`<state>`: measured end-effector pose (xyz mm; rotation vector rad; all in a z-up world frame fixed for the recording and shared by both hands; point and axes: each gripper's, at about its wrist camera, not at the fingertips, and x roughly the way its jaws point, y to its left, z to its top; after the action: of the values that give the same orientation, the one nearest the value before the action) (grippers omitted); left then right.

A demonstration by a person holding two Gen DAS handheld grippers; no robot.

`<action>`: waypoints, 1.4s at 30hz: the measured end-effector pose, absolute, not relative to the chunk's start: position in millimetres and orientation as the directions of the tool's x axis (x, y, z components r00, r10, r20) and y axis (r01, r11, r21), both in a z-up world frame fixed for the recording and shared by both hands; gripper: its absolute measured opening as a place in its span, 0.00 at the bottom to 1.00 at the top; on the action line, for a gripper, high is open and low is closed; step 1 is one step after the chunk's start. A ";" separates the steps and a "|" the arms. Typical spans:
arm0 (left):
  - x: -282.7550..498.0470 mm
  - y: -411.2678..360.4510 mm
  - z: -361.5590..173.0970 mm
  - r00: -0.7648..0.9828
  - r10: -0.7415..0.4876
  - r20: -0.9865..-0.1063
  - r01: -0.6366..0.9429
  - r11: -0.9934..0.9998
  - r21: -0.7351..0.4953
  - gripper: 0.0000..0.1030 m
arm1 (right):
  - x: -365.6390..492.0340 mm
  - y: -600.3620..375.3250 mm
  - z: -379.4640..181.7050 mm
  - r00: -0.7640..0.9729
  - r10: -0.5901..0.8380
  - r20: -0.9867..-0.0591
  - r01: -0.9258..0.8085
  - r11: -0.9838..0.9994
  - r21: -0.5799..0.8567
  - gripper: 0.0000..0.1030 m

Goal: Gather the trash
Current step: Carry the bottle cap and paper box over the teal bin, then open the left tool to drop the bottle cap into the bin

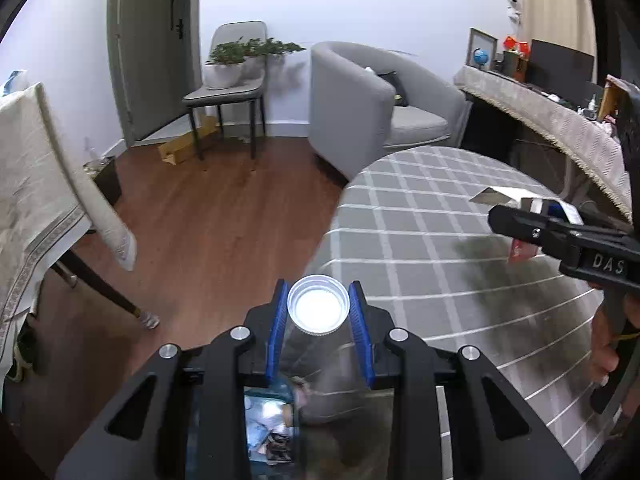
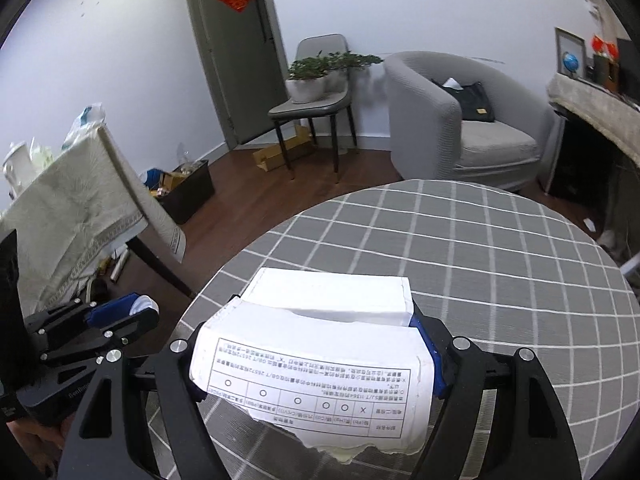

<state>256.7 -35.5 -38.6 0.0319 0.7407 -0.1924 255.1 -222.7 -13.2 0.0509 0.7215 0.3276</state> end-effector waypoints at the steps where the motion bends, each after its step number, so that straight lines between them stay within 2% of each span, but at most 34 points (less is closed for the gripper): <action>1: 256.1 -30.9 -40.1 0.721 -0.156 -0.675 0.178 0.983 -0.036 0.32 | 256.0 -218.6 -13.6 0.700 0.316 -0.641 -0.283 0.946 0.157 0.75; 11: 254.5 19.5 -63.5 0.692 -0.144 -0.708 0.106 0.990 -0.097 0.32 | 255.6 -161.4 -6.3 0.682 0.389 -0.620 -0.361 0.916 0.178 0.75; 19: 251.8 63.8 -108.5 0.618 -0.093 -0.781 0.025 0.995 -0.099 0.32 | 257.1 -103.5 -5.2 0.642 0.449 -0.621 -0.432 0.882 0.191 0.75; 31: 240.4 130.9 -175.7 0.455 -0.049 -0.889 -0.099 0.989 -0.105 0.32 | 258.2 -19.4 -32.3 0.550 0.466 -0.693 -0.510 0.845 0.164 0.75; 42: 225.4 152.0 -225.7 0.287 -0.104 -0.952 -0.103 0.985 -0.139 0.32 | 257.0 21.1 -55.1 0.490 0.463 -0.738 -0.546 0.824 0.155 0.75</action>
<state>225.4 152.0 -225.7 -0.1866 1.2815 -0.0007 257.0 21.1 -55.1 -0.1048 0.8632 0.6141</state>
